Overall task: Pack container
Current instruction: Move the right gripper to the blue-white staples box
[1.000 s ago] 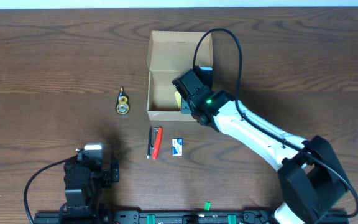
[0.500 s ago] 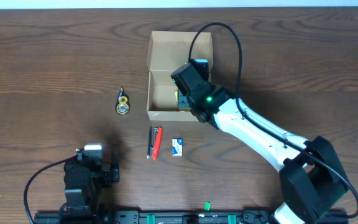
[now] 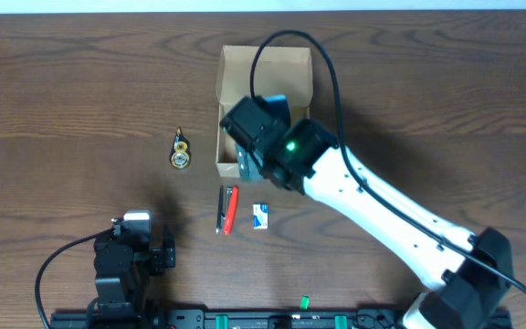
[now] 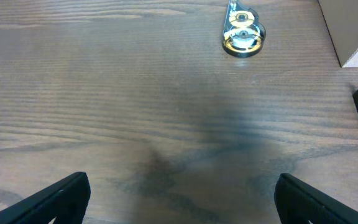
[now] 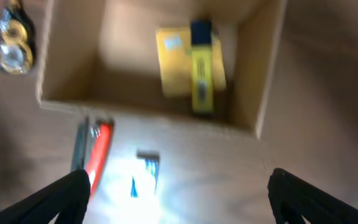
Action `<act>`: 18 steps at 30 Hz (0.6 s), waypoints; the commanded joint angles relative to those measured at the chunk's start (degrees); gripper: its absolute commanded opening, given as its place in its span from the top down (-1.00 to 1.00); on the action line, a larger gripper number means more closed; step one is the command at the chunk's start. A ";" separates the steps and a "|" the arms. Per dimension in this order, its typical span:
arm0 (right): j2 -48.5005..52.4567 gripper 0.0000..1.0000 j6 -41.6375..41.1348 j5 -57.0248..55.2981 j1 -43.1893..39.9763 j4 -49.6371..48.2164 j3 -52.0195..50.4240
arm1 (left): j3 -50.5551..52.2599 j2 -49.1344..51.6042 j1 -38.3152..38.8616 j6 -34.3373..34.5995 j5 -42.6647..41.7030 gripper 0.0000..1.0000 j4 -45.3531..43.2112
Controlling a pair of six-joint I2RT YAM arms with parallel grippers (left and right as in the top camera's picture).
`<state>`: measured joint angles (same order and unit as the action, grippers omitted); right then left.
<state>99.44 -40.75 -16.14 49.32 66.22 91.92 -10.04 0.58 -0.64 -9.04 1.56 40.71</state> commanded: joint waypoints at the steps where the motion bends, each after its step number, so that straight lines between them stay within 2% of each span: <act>1: -2.78 -0.88 -7.30 -0.37 1.97 3.67 0.57 | 0.87 -0.37 -0.11 -0.39 0.31 -0.91 0.39; 8: -4.63 -0.96 -10.12 -1.27 5.64 2.49 -9.70 | 0.87 -0.37 -0.11 -0.39 0.31 -0.91 0.39; 15: -11.17 -0.94 -10.38 4.61 5.86 -12.83 -29.68 | 0.87 -0.37 -0.11 -0.39 0.31 -0.91 0.39; 18: -12.55 -0.92 -10.64 5.18 5.97 -16.92 -33.92 | 0.87 -0.37 -0.11 -0.39 0.31 -0.92 0.39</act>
<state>88.75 -50.06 -11.75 54.89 50.35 59.51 -10.04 0.58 -0.62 -9.04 1.56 40.71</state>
